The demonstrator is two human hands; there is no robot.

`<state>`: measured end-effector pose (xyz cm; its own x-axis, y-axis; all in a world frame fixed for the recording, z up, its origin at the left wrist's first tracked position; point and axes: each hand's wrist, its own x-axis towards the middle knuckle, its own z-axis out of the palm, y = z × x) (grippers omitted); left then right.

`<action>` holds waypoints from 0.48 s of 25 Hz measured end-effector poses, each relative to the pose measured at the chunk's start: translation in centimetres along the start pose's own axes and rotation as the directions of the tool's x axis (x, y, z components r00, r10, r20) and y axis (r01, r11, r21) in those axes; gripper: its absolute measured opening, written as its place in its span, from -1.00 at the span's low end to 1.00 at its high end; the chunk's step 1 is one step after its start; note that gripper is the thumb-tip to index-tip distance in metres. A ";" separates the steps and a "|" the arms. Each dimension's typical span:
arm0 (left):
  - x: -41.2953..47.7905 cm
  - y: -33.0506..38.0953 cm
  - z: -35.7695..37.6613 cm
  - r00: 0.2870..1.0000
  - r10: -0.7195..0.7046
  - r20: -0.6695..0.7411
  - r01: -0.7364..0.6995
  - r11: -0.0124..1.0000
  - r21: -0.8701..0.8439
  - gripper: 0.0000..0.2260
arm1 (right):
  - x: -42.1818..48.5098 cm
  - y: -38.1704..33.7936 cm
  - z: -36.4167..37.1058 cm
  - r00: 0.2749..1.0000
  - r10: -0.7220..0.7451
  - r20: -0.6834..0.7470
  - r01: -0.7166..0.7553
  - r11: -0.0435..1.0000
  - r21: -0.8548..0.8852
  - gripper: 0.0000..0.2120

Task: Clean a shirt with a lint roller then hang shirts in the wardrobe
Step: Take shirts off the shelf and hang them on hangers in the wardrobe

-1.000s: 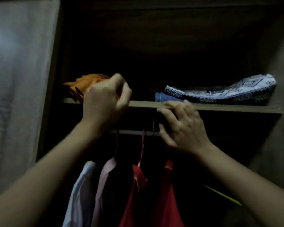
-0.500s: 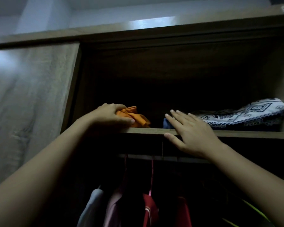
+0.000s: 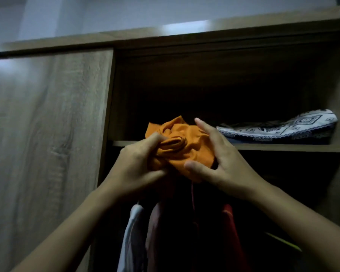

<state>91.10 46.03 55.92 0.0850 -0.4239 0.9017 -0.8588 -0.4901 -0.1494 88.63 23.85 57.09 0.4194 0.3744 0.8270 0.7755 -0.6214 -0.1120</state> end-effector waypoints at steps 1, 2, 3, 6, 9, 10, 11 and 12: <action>-0.9 0.9 0.1 1.000 -0.007 0.015 0.007 1.000 -0.009 -0.67 | -0.6 -1.0 0.4 1.000 -0.024 0.006 0.024 1.000 -0.008 -0.24; -1.9 1.9 0.2 0.999 -0.037 0.032 0.039 0.998 -0.047 -0.66 | -1.3 -1.8 0.8 1.000 -0.026 0.015 0.026 1.000 -0.012 -0.34; -3.0 2.7 0.2 0.995 -0.084 0.044 0.089 0.990 -0.114 -0.64 | -2.3 -2.5 1.1 0.999 -0.015 0.034 0.015 1.000 -0.003 -0.47; -6.4 4.7 0.8 0.958 -0.249 0.144 0.283 0.900 -0.331 -0.52 | -5.6 -3.8 2.2 0.988 0.080 0.131 -0.082 0.997 0.009 -0.83; -9.7 6.4 2.5 0.863 -0.366 0.348 0.480 0.810 -0.337 -0.42 | -9.3 -4.0 4.0 0.960 0.222 0.172 -0.218 0.975 -0.041 -0.90; -10.6 6.7 3.0 0.815 -0.410 0.409 0.550 0.770 -0.324 -0.46 | -10.4 -3.7 4.6 0.945 0.284 0.165 -0.279 0.959 -0.054 -0.90; -11.2 6.8 3.4 0.775 -0.441 0.453 0.604 0.729 -0.323 -0.51 | -11.2 -3.5 5.0 0.925 0.351 0.146 -0.345 0.936 -0.065 -0.88; -11.7 6.6 3.6 0.766 -0.444 0.464 0.620 0.702 -0.352 -0.58 | -12.0 -3.1 5.1 0.899 0.421 0.120 -0.417 0.907 -0.058 -0.85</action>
<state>86.24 44.99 42.90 0.6810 -0.4606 0.5692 -0.7276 -0.3388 0.5965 83.58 24.83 44.73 0.7598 0.1577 0.6307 0.5014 -0.7597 -0.4141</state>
